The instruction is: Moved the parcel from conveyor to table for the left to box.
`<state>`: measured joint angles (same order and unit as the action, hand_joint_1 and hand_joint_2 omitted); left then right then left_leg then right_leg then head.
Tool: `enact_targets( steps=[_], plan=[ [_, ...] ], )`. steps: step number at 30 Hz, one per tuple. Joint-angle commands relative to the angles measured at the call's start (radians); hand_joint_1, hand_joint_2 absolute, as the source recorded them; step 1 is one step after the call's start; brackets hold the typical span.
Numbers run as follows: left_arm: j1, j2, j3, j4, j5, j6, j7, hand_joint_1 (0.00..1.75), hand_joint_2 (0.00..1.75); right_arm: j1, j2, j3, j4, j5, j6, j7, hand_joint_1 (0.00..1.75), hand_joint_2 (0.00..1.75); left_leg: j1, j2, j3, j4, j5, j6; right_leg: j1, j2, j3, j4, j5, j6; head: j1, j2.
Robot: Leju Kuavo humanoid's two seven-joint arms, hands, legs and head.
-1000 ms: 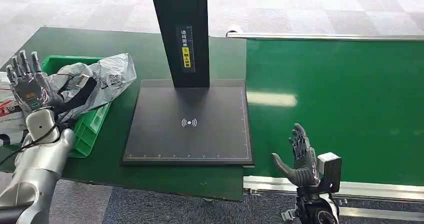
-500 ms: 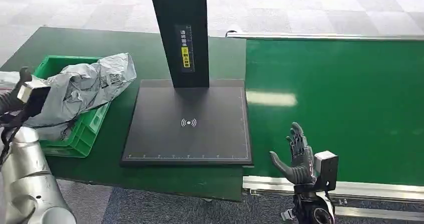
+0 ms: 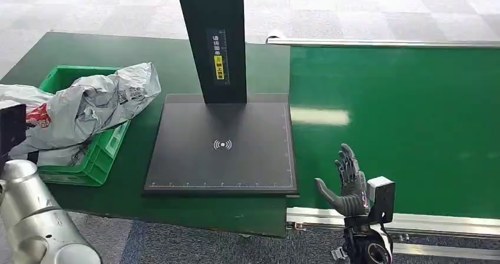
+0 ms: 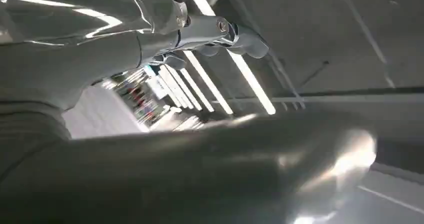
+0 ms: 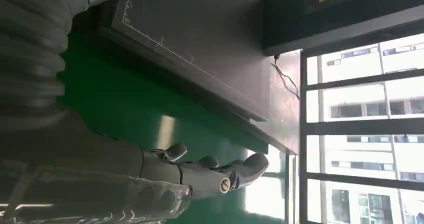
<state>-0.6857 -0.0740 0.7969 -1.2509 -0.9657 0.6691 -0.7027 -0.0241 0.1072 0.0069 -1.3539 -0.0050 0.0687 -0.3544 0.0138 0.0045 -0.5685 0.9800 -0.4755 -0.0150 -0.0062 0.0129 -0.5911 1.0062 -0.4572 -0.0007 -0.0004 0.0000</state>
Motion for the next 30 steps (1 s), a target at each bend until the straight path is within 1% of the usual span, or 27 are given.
enact_targets(
  steps=[1, 3, 4, 5, 6, 7, 8, 9, 10, 11, 12, 14, 15, 16, 20, 24, 29, 30],
  plan=[
    [-0.012, -0.011, -0.165, 0.151, 0.345, 0.029, 0.005, 0.0, 0.0, -0.05, -0.018, 0.017, 0.087, 0.016, 0.018, -0.011, 0.0, 1.75, 0.0, -0.002, 0.002, -0.001, 0.0, 0.001, 0.0, -0.002, 0.002, -0.001, 0.0, 0.0, 0.0, 0.0],
    [0.003, 0.019, -0.289, 0.194, 0.545, 0.009, 0.007, 0.0, 0.0, -0.038, -0.017, 0.004, 0.067, 0.02, 0.021, -0.013, 0.0, 1.75, 0.0, -0.005, 0.001, -0.001, 0.001, 0.001, 0.0, -0.005, 0.002, -0.001, 0.0, 0.0, 0.0, 0.0],
    [0.03, 0.032, -0.358, 0.169, 0.615, -0.014, 0.025, 0.0, 0.0, -0.033, -0.017, -0.001, 0.059, 0.023, 0.024, -0.016, 0.0, 1.75, 0.0, -0.008, 0.001, -0.002, 0.002, 0.001, 0.0, -0.008, 0.004, -0.002, 0.0, 0.0, 0.0, 0.0],
    [0.055, 0.037, -0.413, 0.136, 0.658, -0.027, 0.041, 0.0, 0.0, -0.029, -0.017, -0.007, 0.054, 0.025, 0.028, -0.02, 0.0, 1.75, 0.0, -0.007, 0.001, -0.001, 0.001, 0.001, 0.0, -0.007, 0.003, -0.001, -0.001, 0.0, 0.0, 0.0],
    [0.144, 0.039, -0.566, 0.03, 0.818, -0.168, 0.067, 0.0, 0.0, -0.035, -0.021, 0.002, 0.017, 0.052, 0.036, -0.159, 0.0, 1.75, 0.0, -0.006, 0.001, -0.001, 0.001, 0.001, 0.0, -0.004, 0.002, -0.001, 0.0, 0.0, 0.0, 0.0],
    [0.255, -0.022, -0.649, -0.101, 0.863, -0.444, 0.113, 0.0, 0.0, -0.054, 0.003, -0.008, -0.009, 0.086, -0.029, -0.167, 0.0, 1.75, 0.0, -0.007, 0.002, -0.002, 0.001, 0.001, 0.0, -0.006, 0.004, -0.002, 0.0, 0.001, 0.0, 0.0],
    [0.341, -0.064, -0.765, -0.164, 0.852, -0.418, 0.135, 0.0, 0.0, -0.075, 0.008, 0.002, -0.045, 0.084, -0.036, -0.121, 0.0, 1.75, 0.0, -0.005, 0.001, -0.001, 0.001, 0.001, 0.0, -0.005, 0.003, -0.002, 0.0, 0.0, 0.001, 0.0],
    [0.37, -0.071, -0.822, -0.174, 0.847, -0.365, 0.129, 0.0, 0.0, -0.086, 0.007, 0.011, -0.056, 0.083, -0.044, -0.098, 0.0, 1.75, -0.002, -0.004, 0.001, -0.002, 0.001, 0.002, -0.002, -0.003, 0.002, -0.001, 0.0, 0.001, 0.0, 0.0],
    [0.378, -0.061, -0.854, -0.174, 0.863, -0.335, 0.125, 0.0, 0.0, -0.089, 0.005, 0.016, -0.058, 0.081, -0.048, -0.09, 0.0, 1.75, -0.002, -0.004, 0.002, -0.002, 0.0, 0.002, -0.002, -0.004, 0.003, -0.002, -0.001, 0.001, 0.001, 0.0],
    [0.373, -0.035, -0.878, -0.167, 0.89, -0.312, 0.122, 0.0, 0.0, -0.091, 0.002, 0.02, -0.054, 0.079, -0.051, -0.089, 0.0, 1.75, -0.003, -0.003, 0.002, -0.002, 0.0, 0.002, -0.003, -0.003, 0.002, -0.001, -0.001, 0.001, -0.001, 0.0],
    [0.367, -0.021, -0.879, -0.163, 0.902, -0.308, 0.124, 0.0, 0.0, -0.09, 0.001, 0.021, -0.05, 0.078, -0.052, -0.089, 0.0, 1.75, -0.003, -0.004, 0.003, -0.001, 0.0, 0.002, -0.003, -0.004, 0.004, -0.002, -0.001, 0.002, -0.001, 0.0],
    [0.355, -0.005, -0.864, -0.161, 0.917, -0.317, 0.129, 0.0, 0.0, -0.085, 0.001, 0.018, -0.045, 0.075, -0.055, -0.094, 0.0, 1.75, -0.001, -0.005, 0.0, 0.0, 0.0, 0.002, -0.001, -0.005, 0.002, -0.001, -0.001, 0.002, 0.002, 0.0],
    [0.353, -0.003, -0.862, -0.16, 0.92, -0.319, 0.13, 0.0, 0.0, -0.084, 0.001, 0.018, -0.044, 0.074, -0.055, -0.096, 0.0, 1.75, -0.002, -0.004, -0.002, 0.0, 0.0, 0.001, -0.002, -0.004, 0.001, -0.001, 0.0, 0.001, 0.002, 0.0],
    [0.35, 0.0, -0.859, -0.159, 0.922, -0.322, 0.131, 0.0, 0.0, -0.083, 0.0, 0.017, -0.043, 0.074, -0.055, -0.097, 0.0, 1.75, -0.002, 0.0, 0.0, 0.0, -0.001, 0.001, -0.001, -0.001, 0.002, -0.001, 0.0, 0.001, 0.0, 0.0],
    [0.35, 0.0, -0.859, -0.159, 0.922, -0.322, 0.131, 0.0, 0.0, -0.083, 0.0, 0.017, -0.043, 0.074, -0.055, -0.097, 0.0, 1.75, -0.001, -0.005, 0.0, 0.0, -0.001, 0.001, -0.001, -0.005, 0.001, -0.001, -0.001, 0.0, 0.0, 0.0],
    [0.35, 0.0, -0.859, -0.159, 0.922, -0.322, 0.131, 0.0, 0.0, -0.083, 0.0, 0.017, -0.043, 0.074, -0.055, -0.097, 0.0, 1.75, -0.001, -0.003, 0.002, -0.001, -0.001, 0.002, -0.001, -0.004, 0.003, -0.002, 0.0, 0.001, 0.0, 0.0],
    [0.35, 0.0, -0.859, -0.159, 0.922, -0.322, 0.131, 0.0, 0.0, -0.083, 0.0, 0.017, -0.043, 0.074, -0.055, -0.097, 0.0, 1.75, -0.001, -0.003, 0.0, -0.001, -0.001, 0.002, 0.0, -0.004, 0.002, -0.001, 0.0, 0.001, 0.0, 0.0],
    [0.37, 0.005, -0.907, -0.152, 0.92, -0.423, 0.154, 0.0, 0.0, -0.103, -0.013, 0.035, -0.017, 0.046, -0.009, -0.084, 0.0, 1.75, -0.001, -0.003, 0.002, -0.001, -0.001, 0.002, 0.0, -0.004, 0.003, -0.002, -0.001, 0.001, 0.0, 0.0]
  ],
)
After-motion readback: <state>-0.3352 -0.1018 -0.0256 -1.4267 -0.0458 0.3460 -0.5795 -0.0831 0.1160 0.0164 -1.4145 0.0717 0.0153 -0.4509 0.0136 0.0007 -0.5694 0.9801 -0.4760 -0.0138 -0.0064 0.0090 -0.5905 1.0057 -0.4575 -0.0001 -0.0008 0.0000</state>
